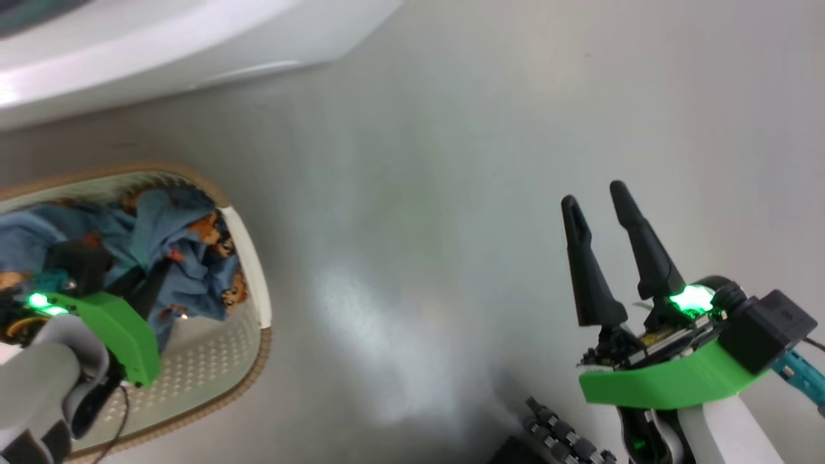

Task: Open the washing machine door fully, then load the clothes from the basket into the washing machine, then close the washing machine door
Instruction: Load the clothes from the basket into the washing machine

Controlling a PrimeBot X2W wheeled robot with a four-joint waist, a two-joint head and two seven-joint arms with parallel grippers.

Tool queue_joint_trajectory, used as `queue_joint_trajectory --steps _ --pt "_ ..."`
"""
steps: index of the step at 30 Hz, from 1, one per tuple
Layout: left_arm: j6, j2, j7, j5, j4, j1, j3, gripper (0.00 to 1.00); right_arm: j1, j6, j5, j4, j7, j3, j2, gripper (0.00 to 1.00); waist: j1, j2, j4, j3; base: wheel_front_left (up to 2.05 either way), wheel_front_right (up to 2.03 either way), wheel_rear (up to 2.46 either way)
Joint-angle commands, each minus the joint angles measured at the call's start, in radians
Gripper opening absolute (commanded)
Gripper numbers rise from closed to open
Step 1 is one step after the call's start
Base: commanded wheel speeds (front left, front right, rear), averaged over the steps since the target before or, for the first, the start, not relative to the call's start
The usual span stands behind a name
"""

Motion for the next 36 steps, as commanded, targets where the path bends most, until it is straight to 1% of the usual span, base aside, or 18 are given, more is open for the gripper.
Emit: queue_joint_trajectory --steps 1,7,14,20,28,36 --pt "0.001 0.017 -0.013 -0.009 -0.039 0.037 0.031 0.00 -0.003 0.006 -0.011 -0.009 -0.008 0.014 -0.010 1.00 0.0001 -0.0001 0.042 -0.060 0.00 0.00 0.00" --pt "0.001 0.007 -0.013 0.010 -0.106 0.078 0.075 0.00 -0.009 0.006 -0.023 0.013 -0.008 -0.001 -0.010 1.00 0.0001 -0.0001 0.069 -0.125 0.00 0.00 0.00" --pt "0.001 0.003 -0.013 0.053 -0.194 0.140 0.150 0.00 -0.004 0.006 -0.035 0.043 -0.008 -0.023 -0.010 1.00 0.0001 -0.0001 0.099 -0.195 0.00 0.00 0.00" --pt "0.001 -0.013 -0.013 0.107 -0.292 0.216 0.274 0.00 0.004 0.006 -0.045 0.066 -0.008 -0.039 -0.010 1.00 0.0001 -0.0001 0.123 -0.269 0.00 0.00 0.00" --pt "0.001 -0.056 -0.013 0.194 -0.429 0.354 0.460 0.00 0.013 0.006 -0.067 0.111 -0.008 -0.059 -0.010 1.00 0.0001 -0.0001 0.162 -0.388 0.00 0.00 0.00" --pt "0.001 -0.101 -0.013 0.274 -0.537 0.462 0.586 0.00 0.031 0.006 -0.083 0.158 -0.008 -0.082 -0.010 1.00 0.0001 -0.0001 0.204 -0.492 0.00 0.00 0.00"
